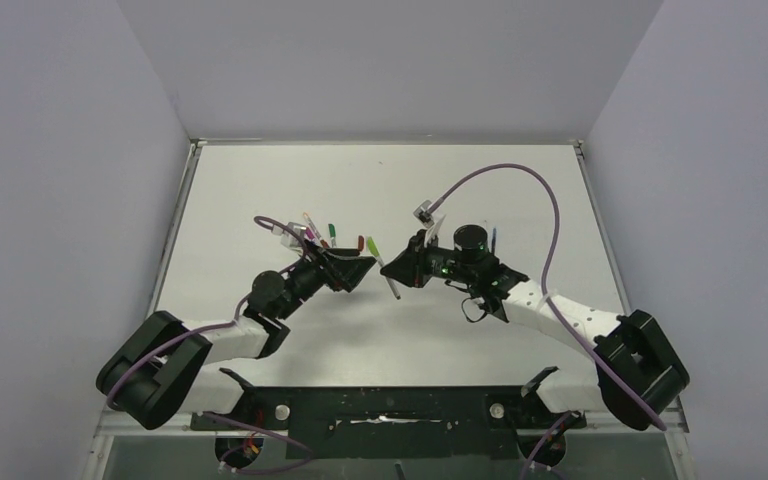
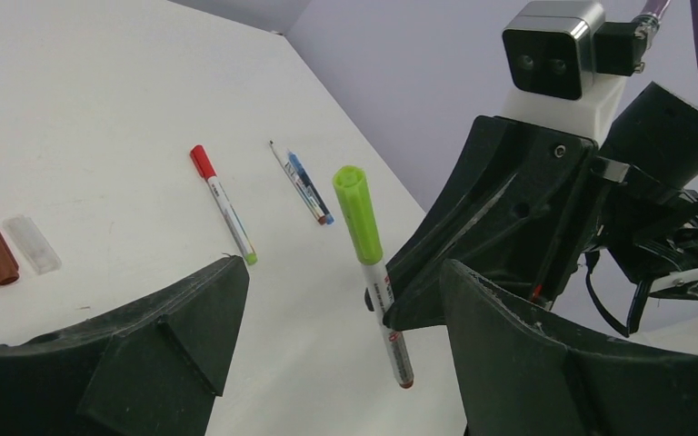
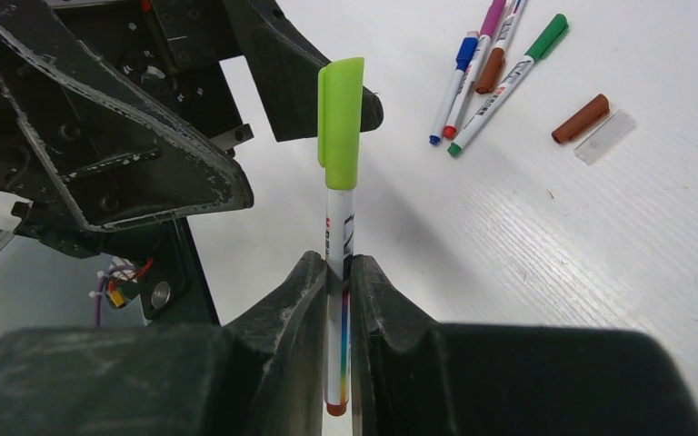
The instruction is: Open the pen caps
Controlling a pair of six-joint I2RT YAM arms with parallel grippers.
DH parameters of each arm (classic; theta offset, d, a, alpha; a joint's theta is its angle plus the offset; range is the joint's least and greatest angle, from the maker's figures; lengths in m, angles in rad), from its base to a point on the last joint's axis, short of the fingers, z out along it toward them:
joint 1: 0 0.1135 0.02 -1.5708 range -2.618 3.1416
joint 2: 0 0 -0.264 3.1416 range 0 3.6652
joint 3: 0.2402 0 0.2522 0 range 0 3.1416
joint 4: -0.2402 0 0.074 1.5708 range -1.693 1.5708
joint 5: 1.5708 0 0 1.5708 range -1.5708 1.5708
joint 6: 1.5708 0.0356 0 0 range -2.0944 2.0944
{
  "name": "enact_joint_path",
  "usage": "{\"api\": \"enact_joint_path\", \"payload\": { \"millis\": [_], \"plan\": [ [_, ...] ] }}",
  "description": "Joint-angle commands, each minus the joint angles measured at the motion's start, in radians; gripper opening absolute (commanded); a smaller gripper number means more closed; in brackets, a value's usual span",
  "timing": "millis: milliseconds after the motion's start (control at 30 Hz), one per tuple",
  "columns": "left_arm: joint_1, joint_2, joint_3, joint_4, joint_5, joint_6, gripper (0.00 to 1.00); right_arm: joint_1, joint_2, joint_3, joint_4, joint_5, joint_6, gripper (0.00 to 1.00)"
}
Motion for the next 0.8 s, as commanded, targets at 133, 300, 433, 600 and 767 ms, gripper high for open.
{"api": "enact_joint_path", "payload": {
  "millis": [133,300,433,600,767],
  "plan": [
    [0.006,-0.001,0.012,0.117,0.029,-0.015,0.77,0.05,0.062,0.074,0.041,0.036,-0.047,0.0],
    [0.006,0.009,0.019,0.116,0.039,-0.017,0.75,0.057,0.061,0.077,0.034,0.045,-0.058,0.0],
    [0.007,0.036,0.025,0.134,0.051,-0.025,0.73,0.061,0.063,0.077,0.035,0.041,-0.061,0.0],
    [0.007,0.067,0.035,0.144,0.064,-0.028,0.6,0.068,0.07,0.082,0.032,0.04,-0.064,0.0],
    [0.006,0.074,0.038,0.149,0.069,-0.029,0.47,0.072,0.073,0.084,0.026,0.039,-0.069,0.0]
  ]
}}
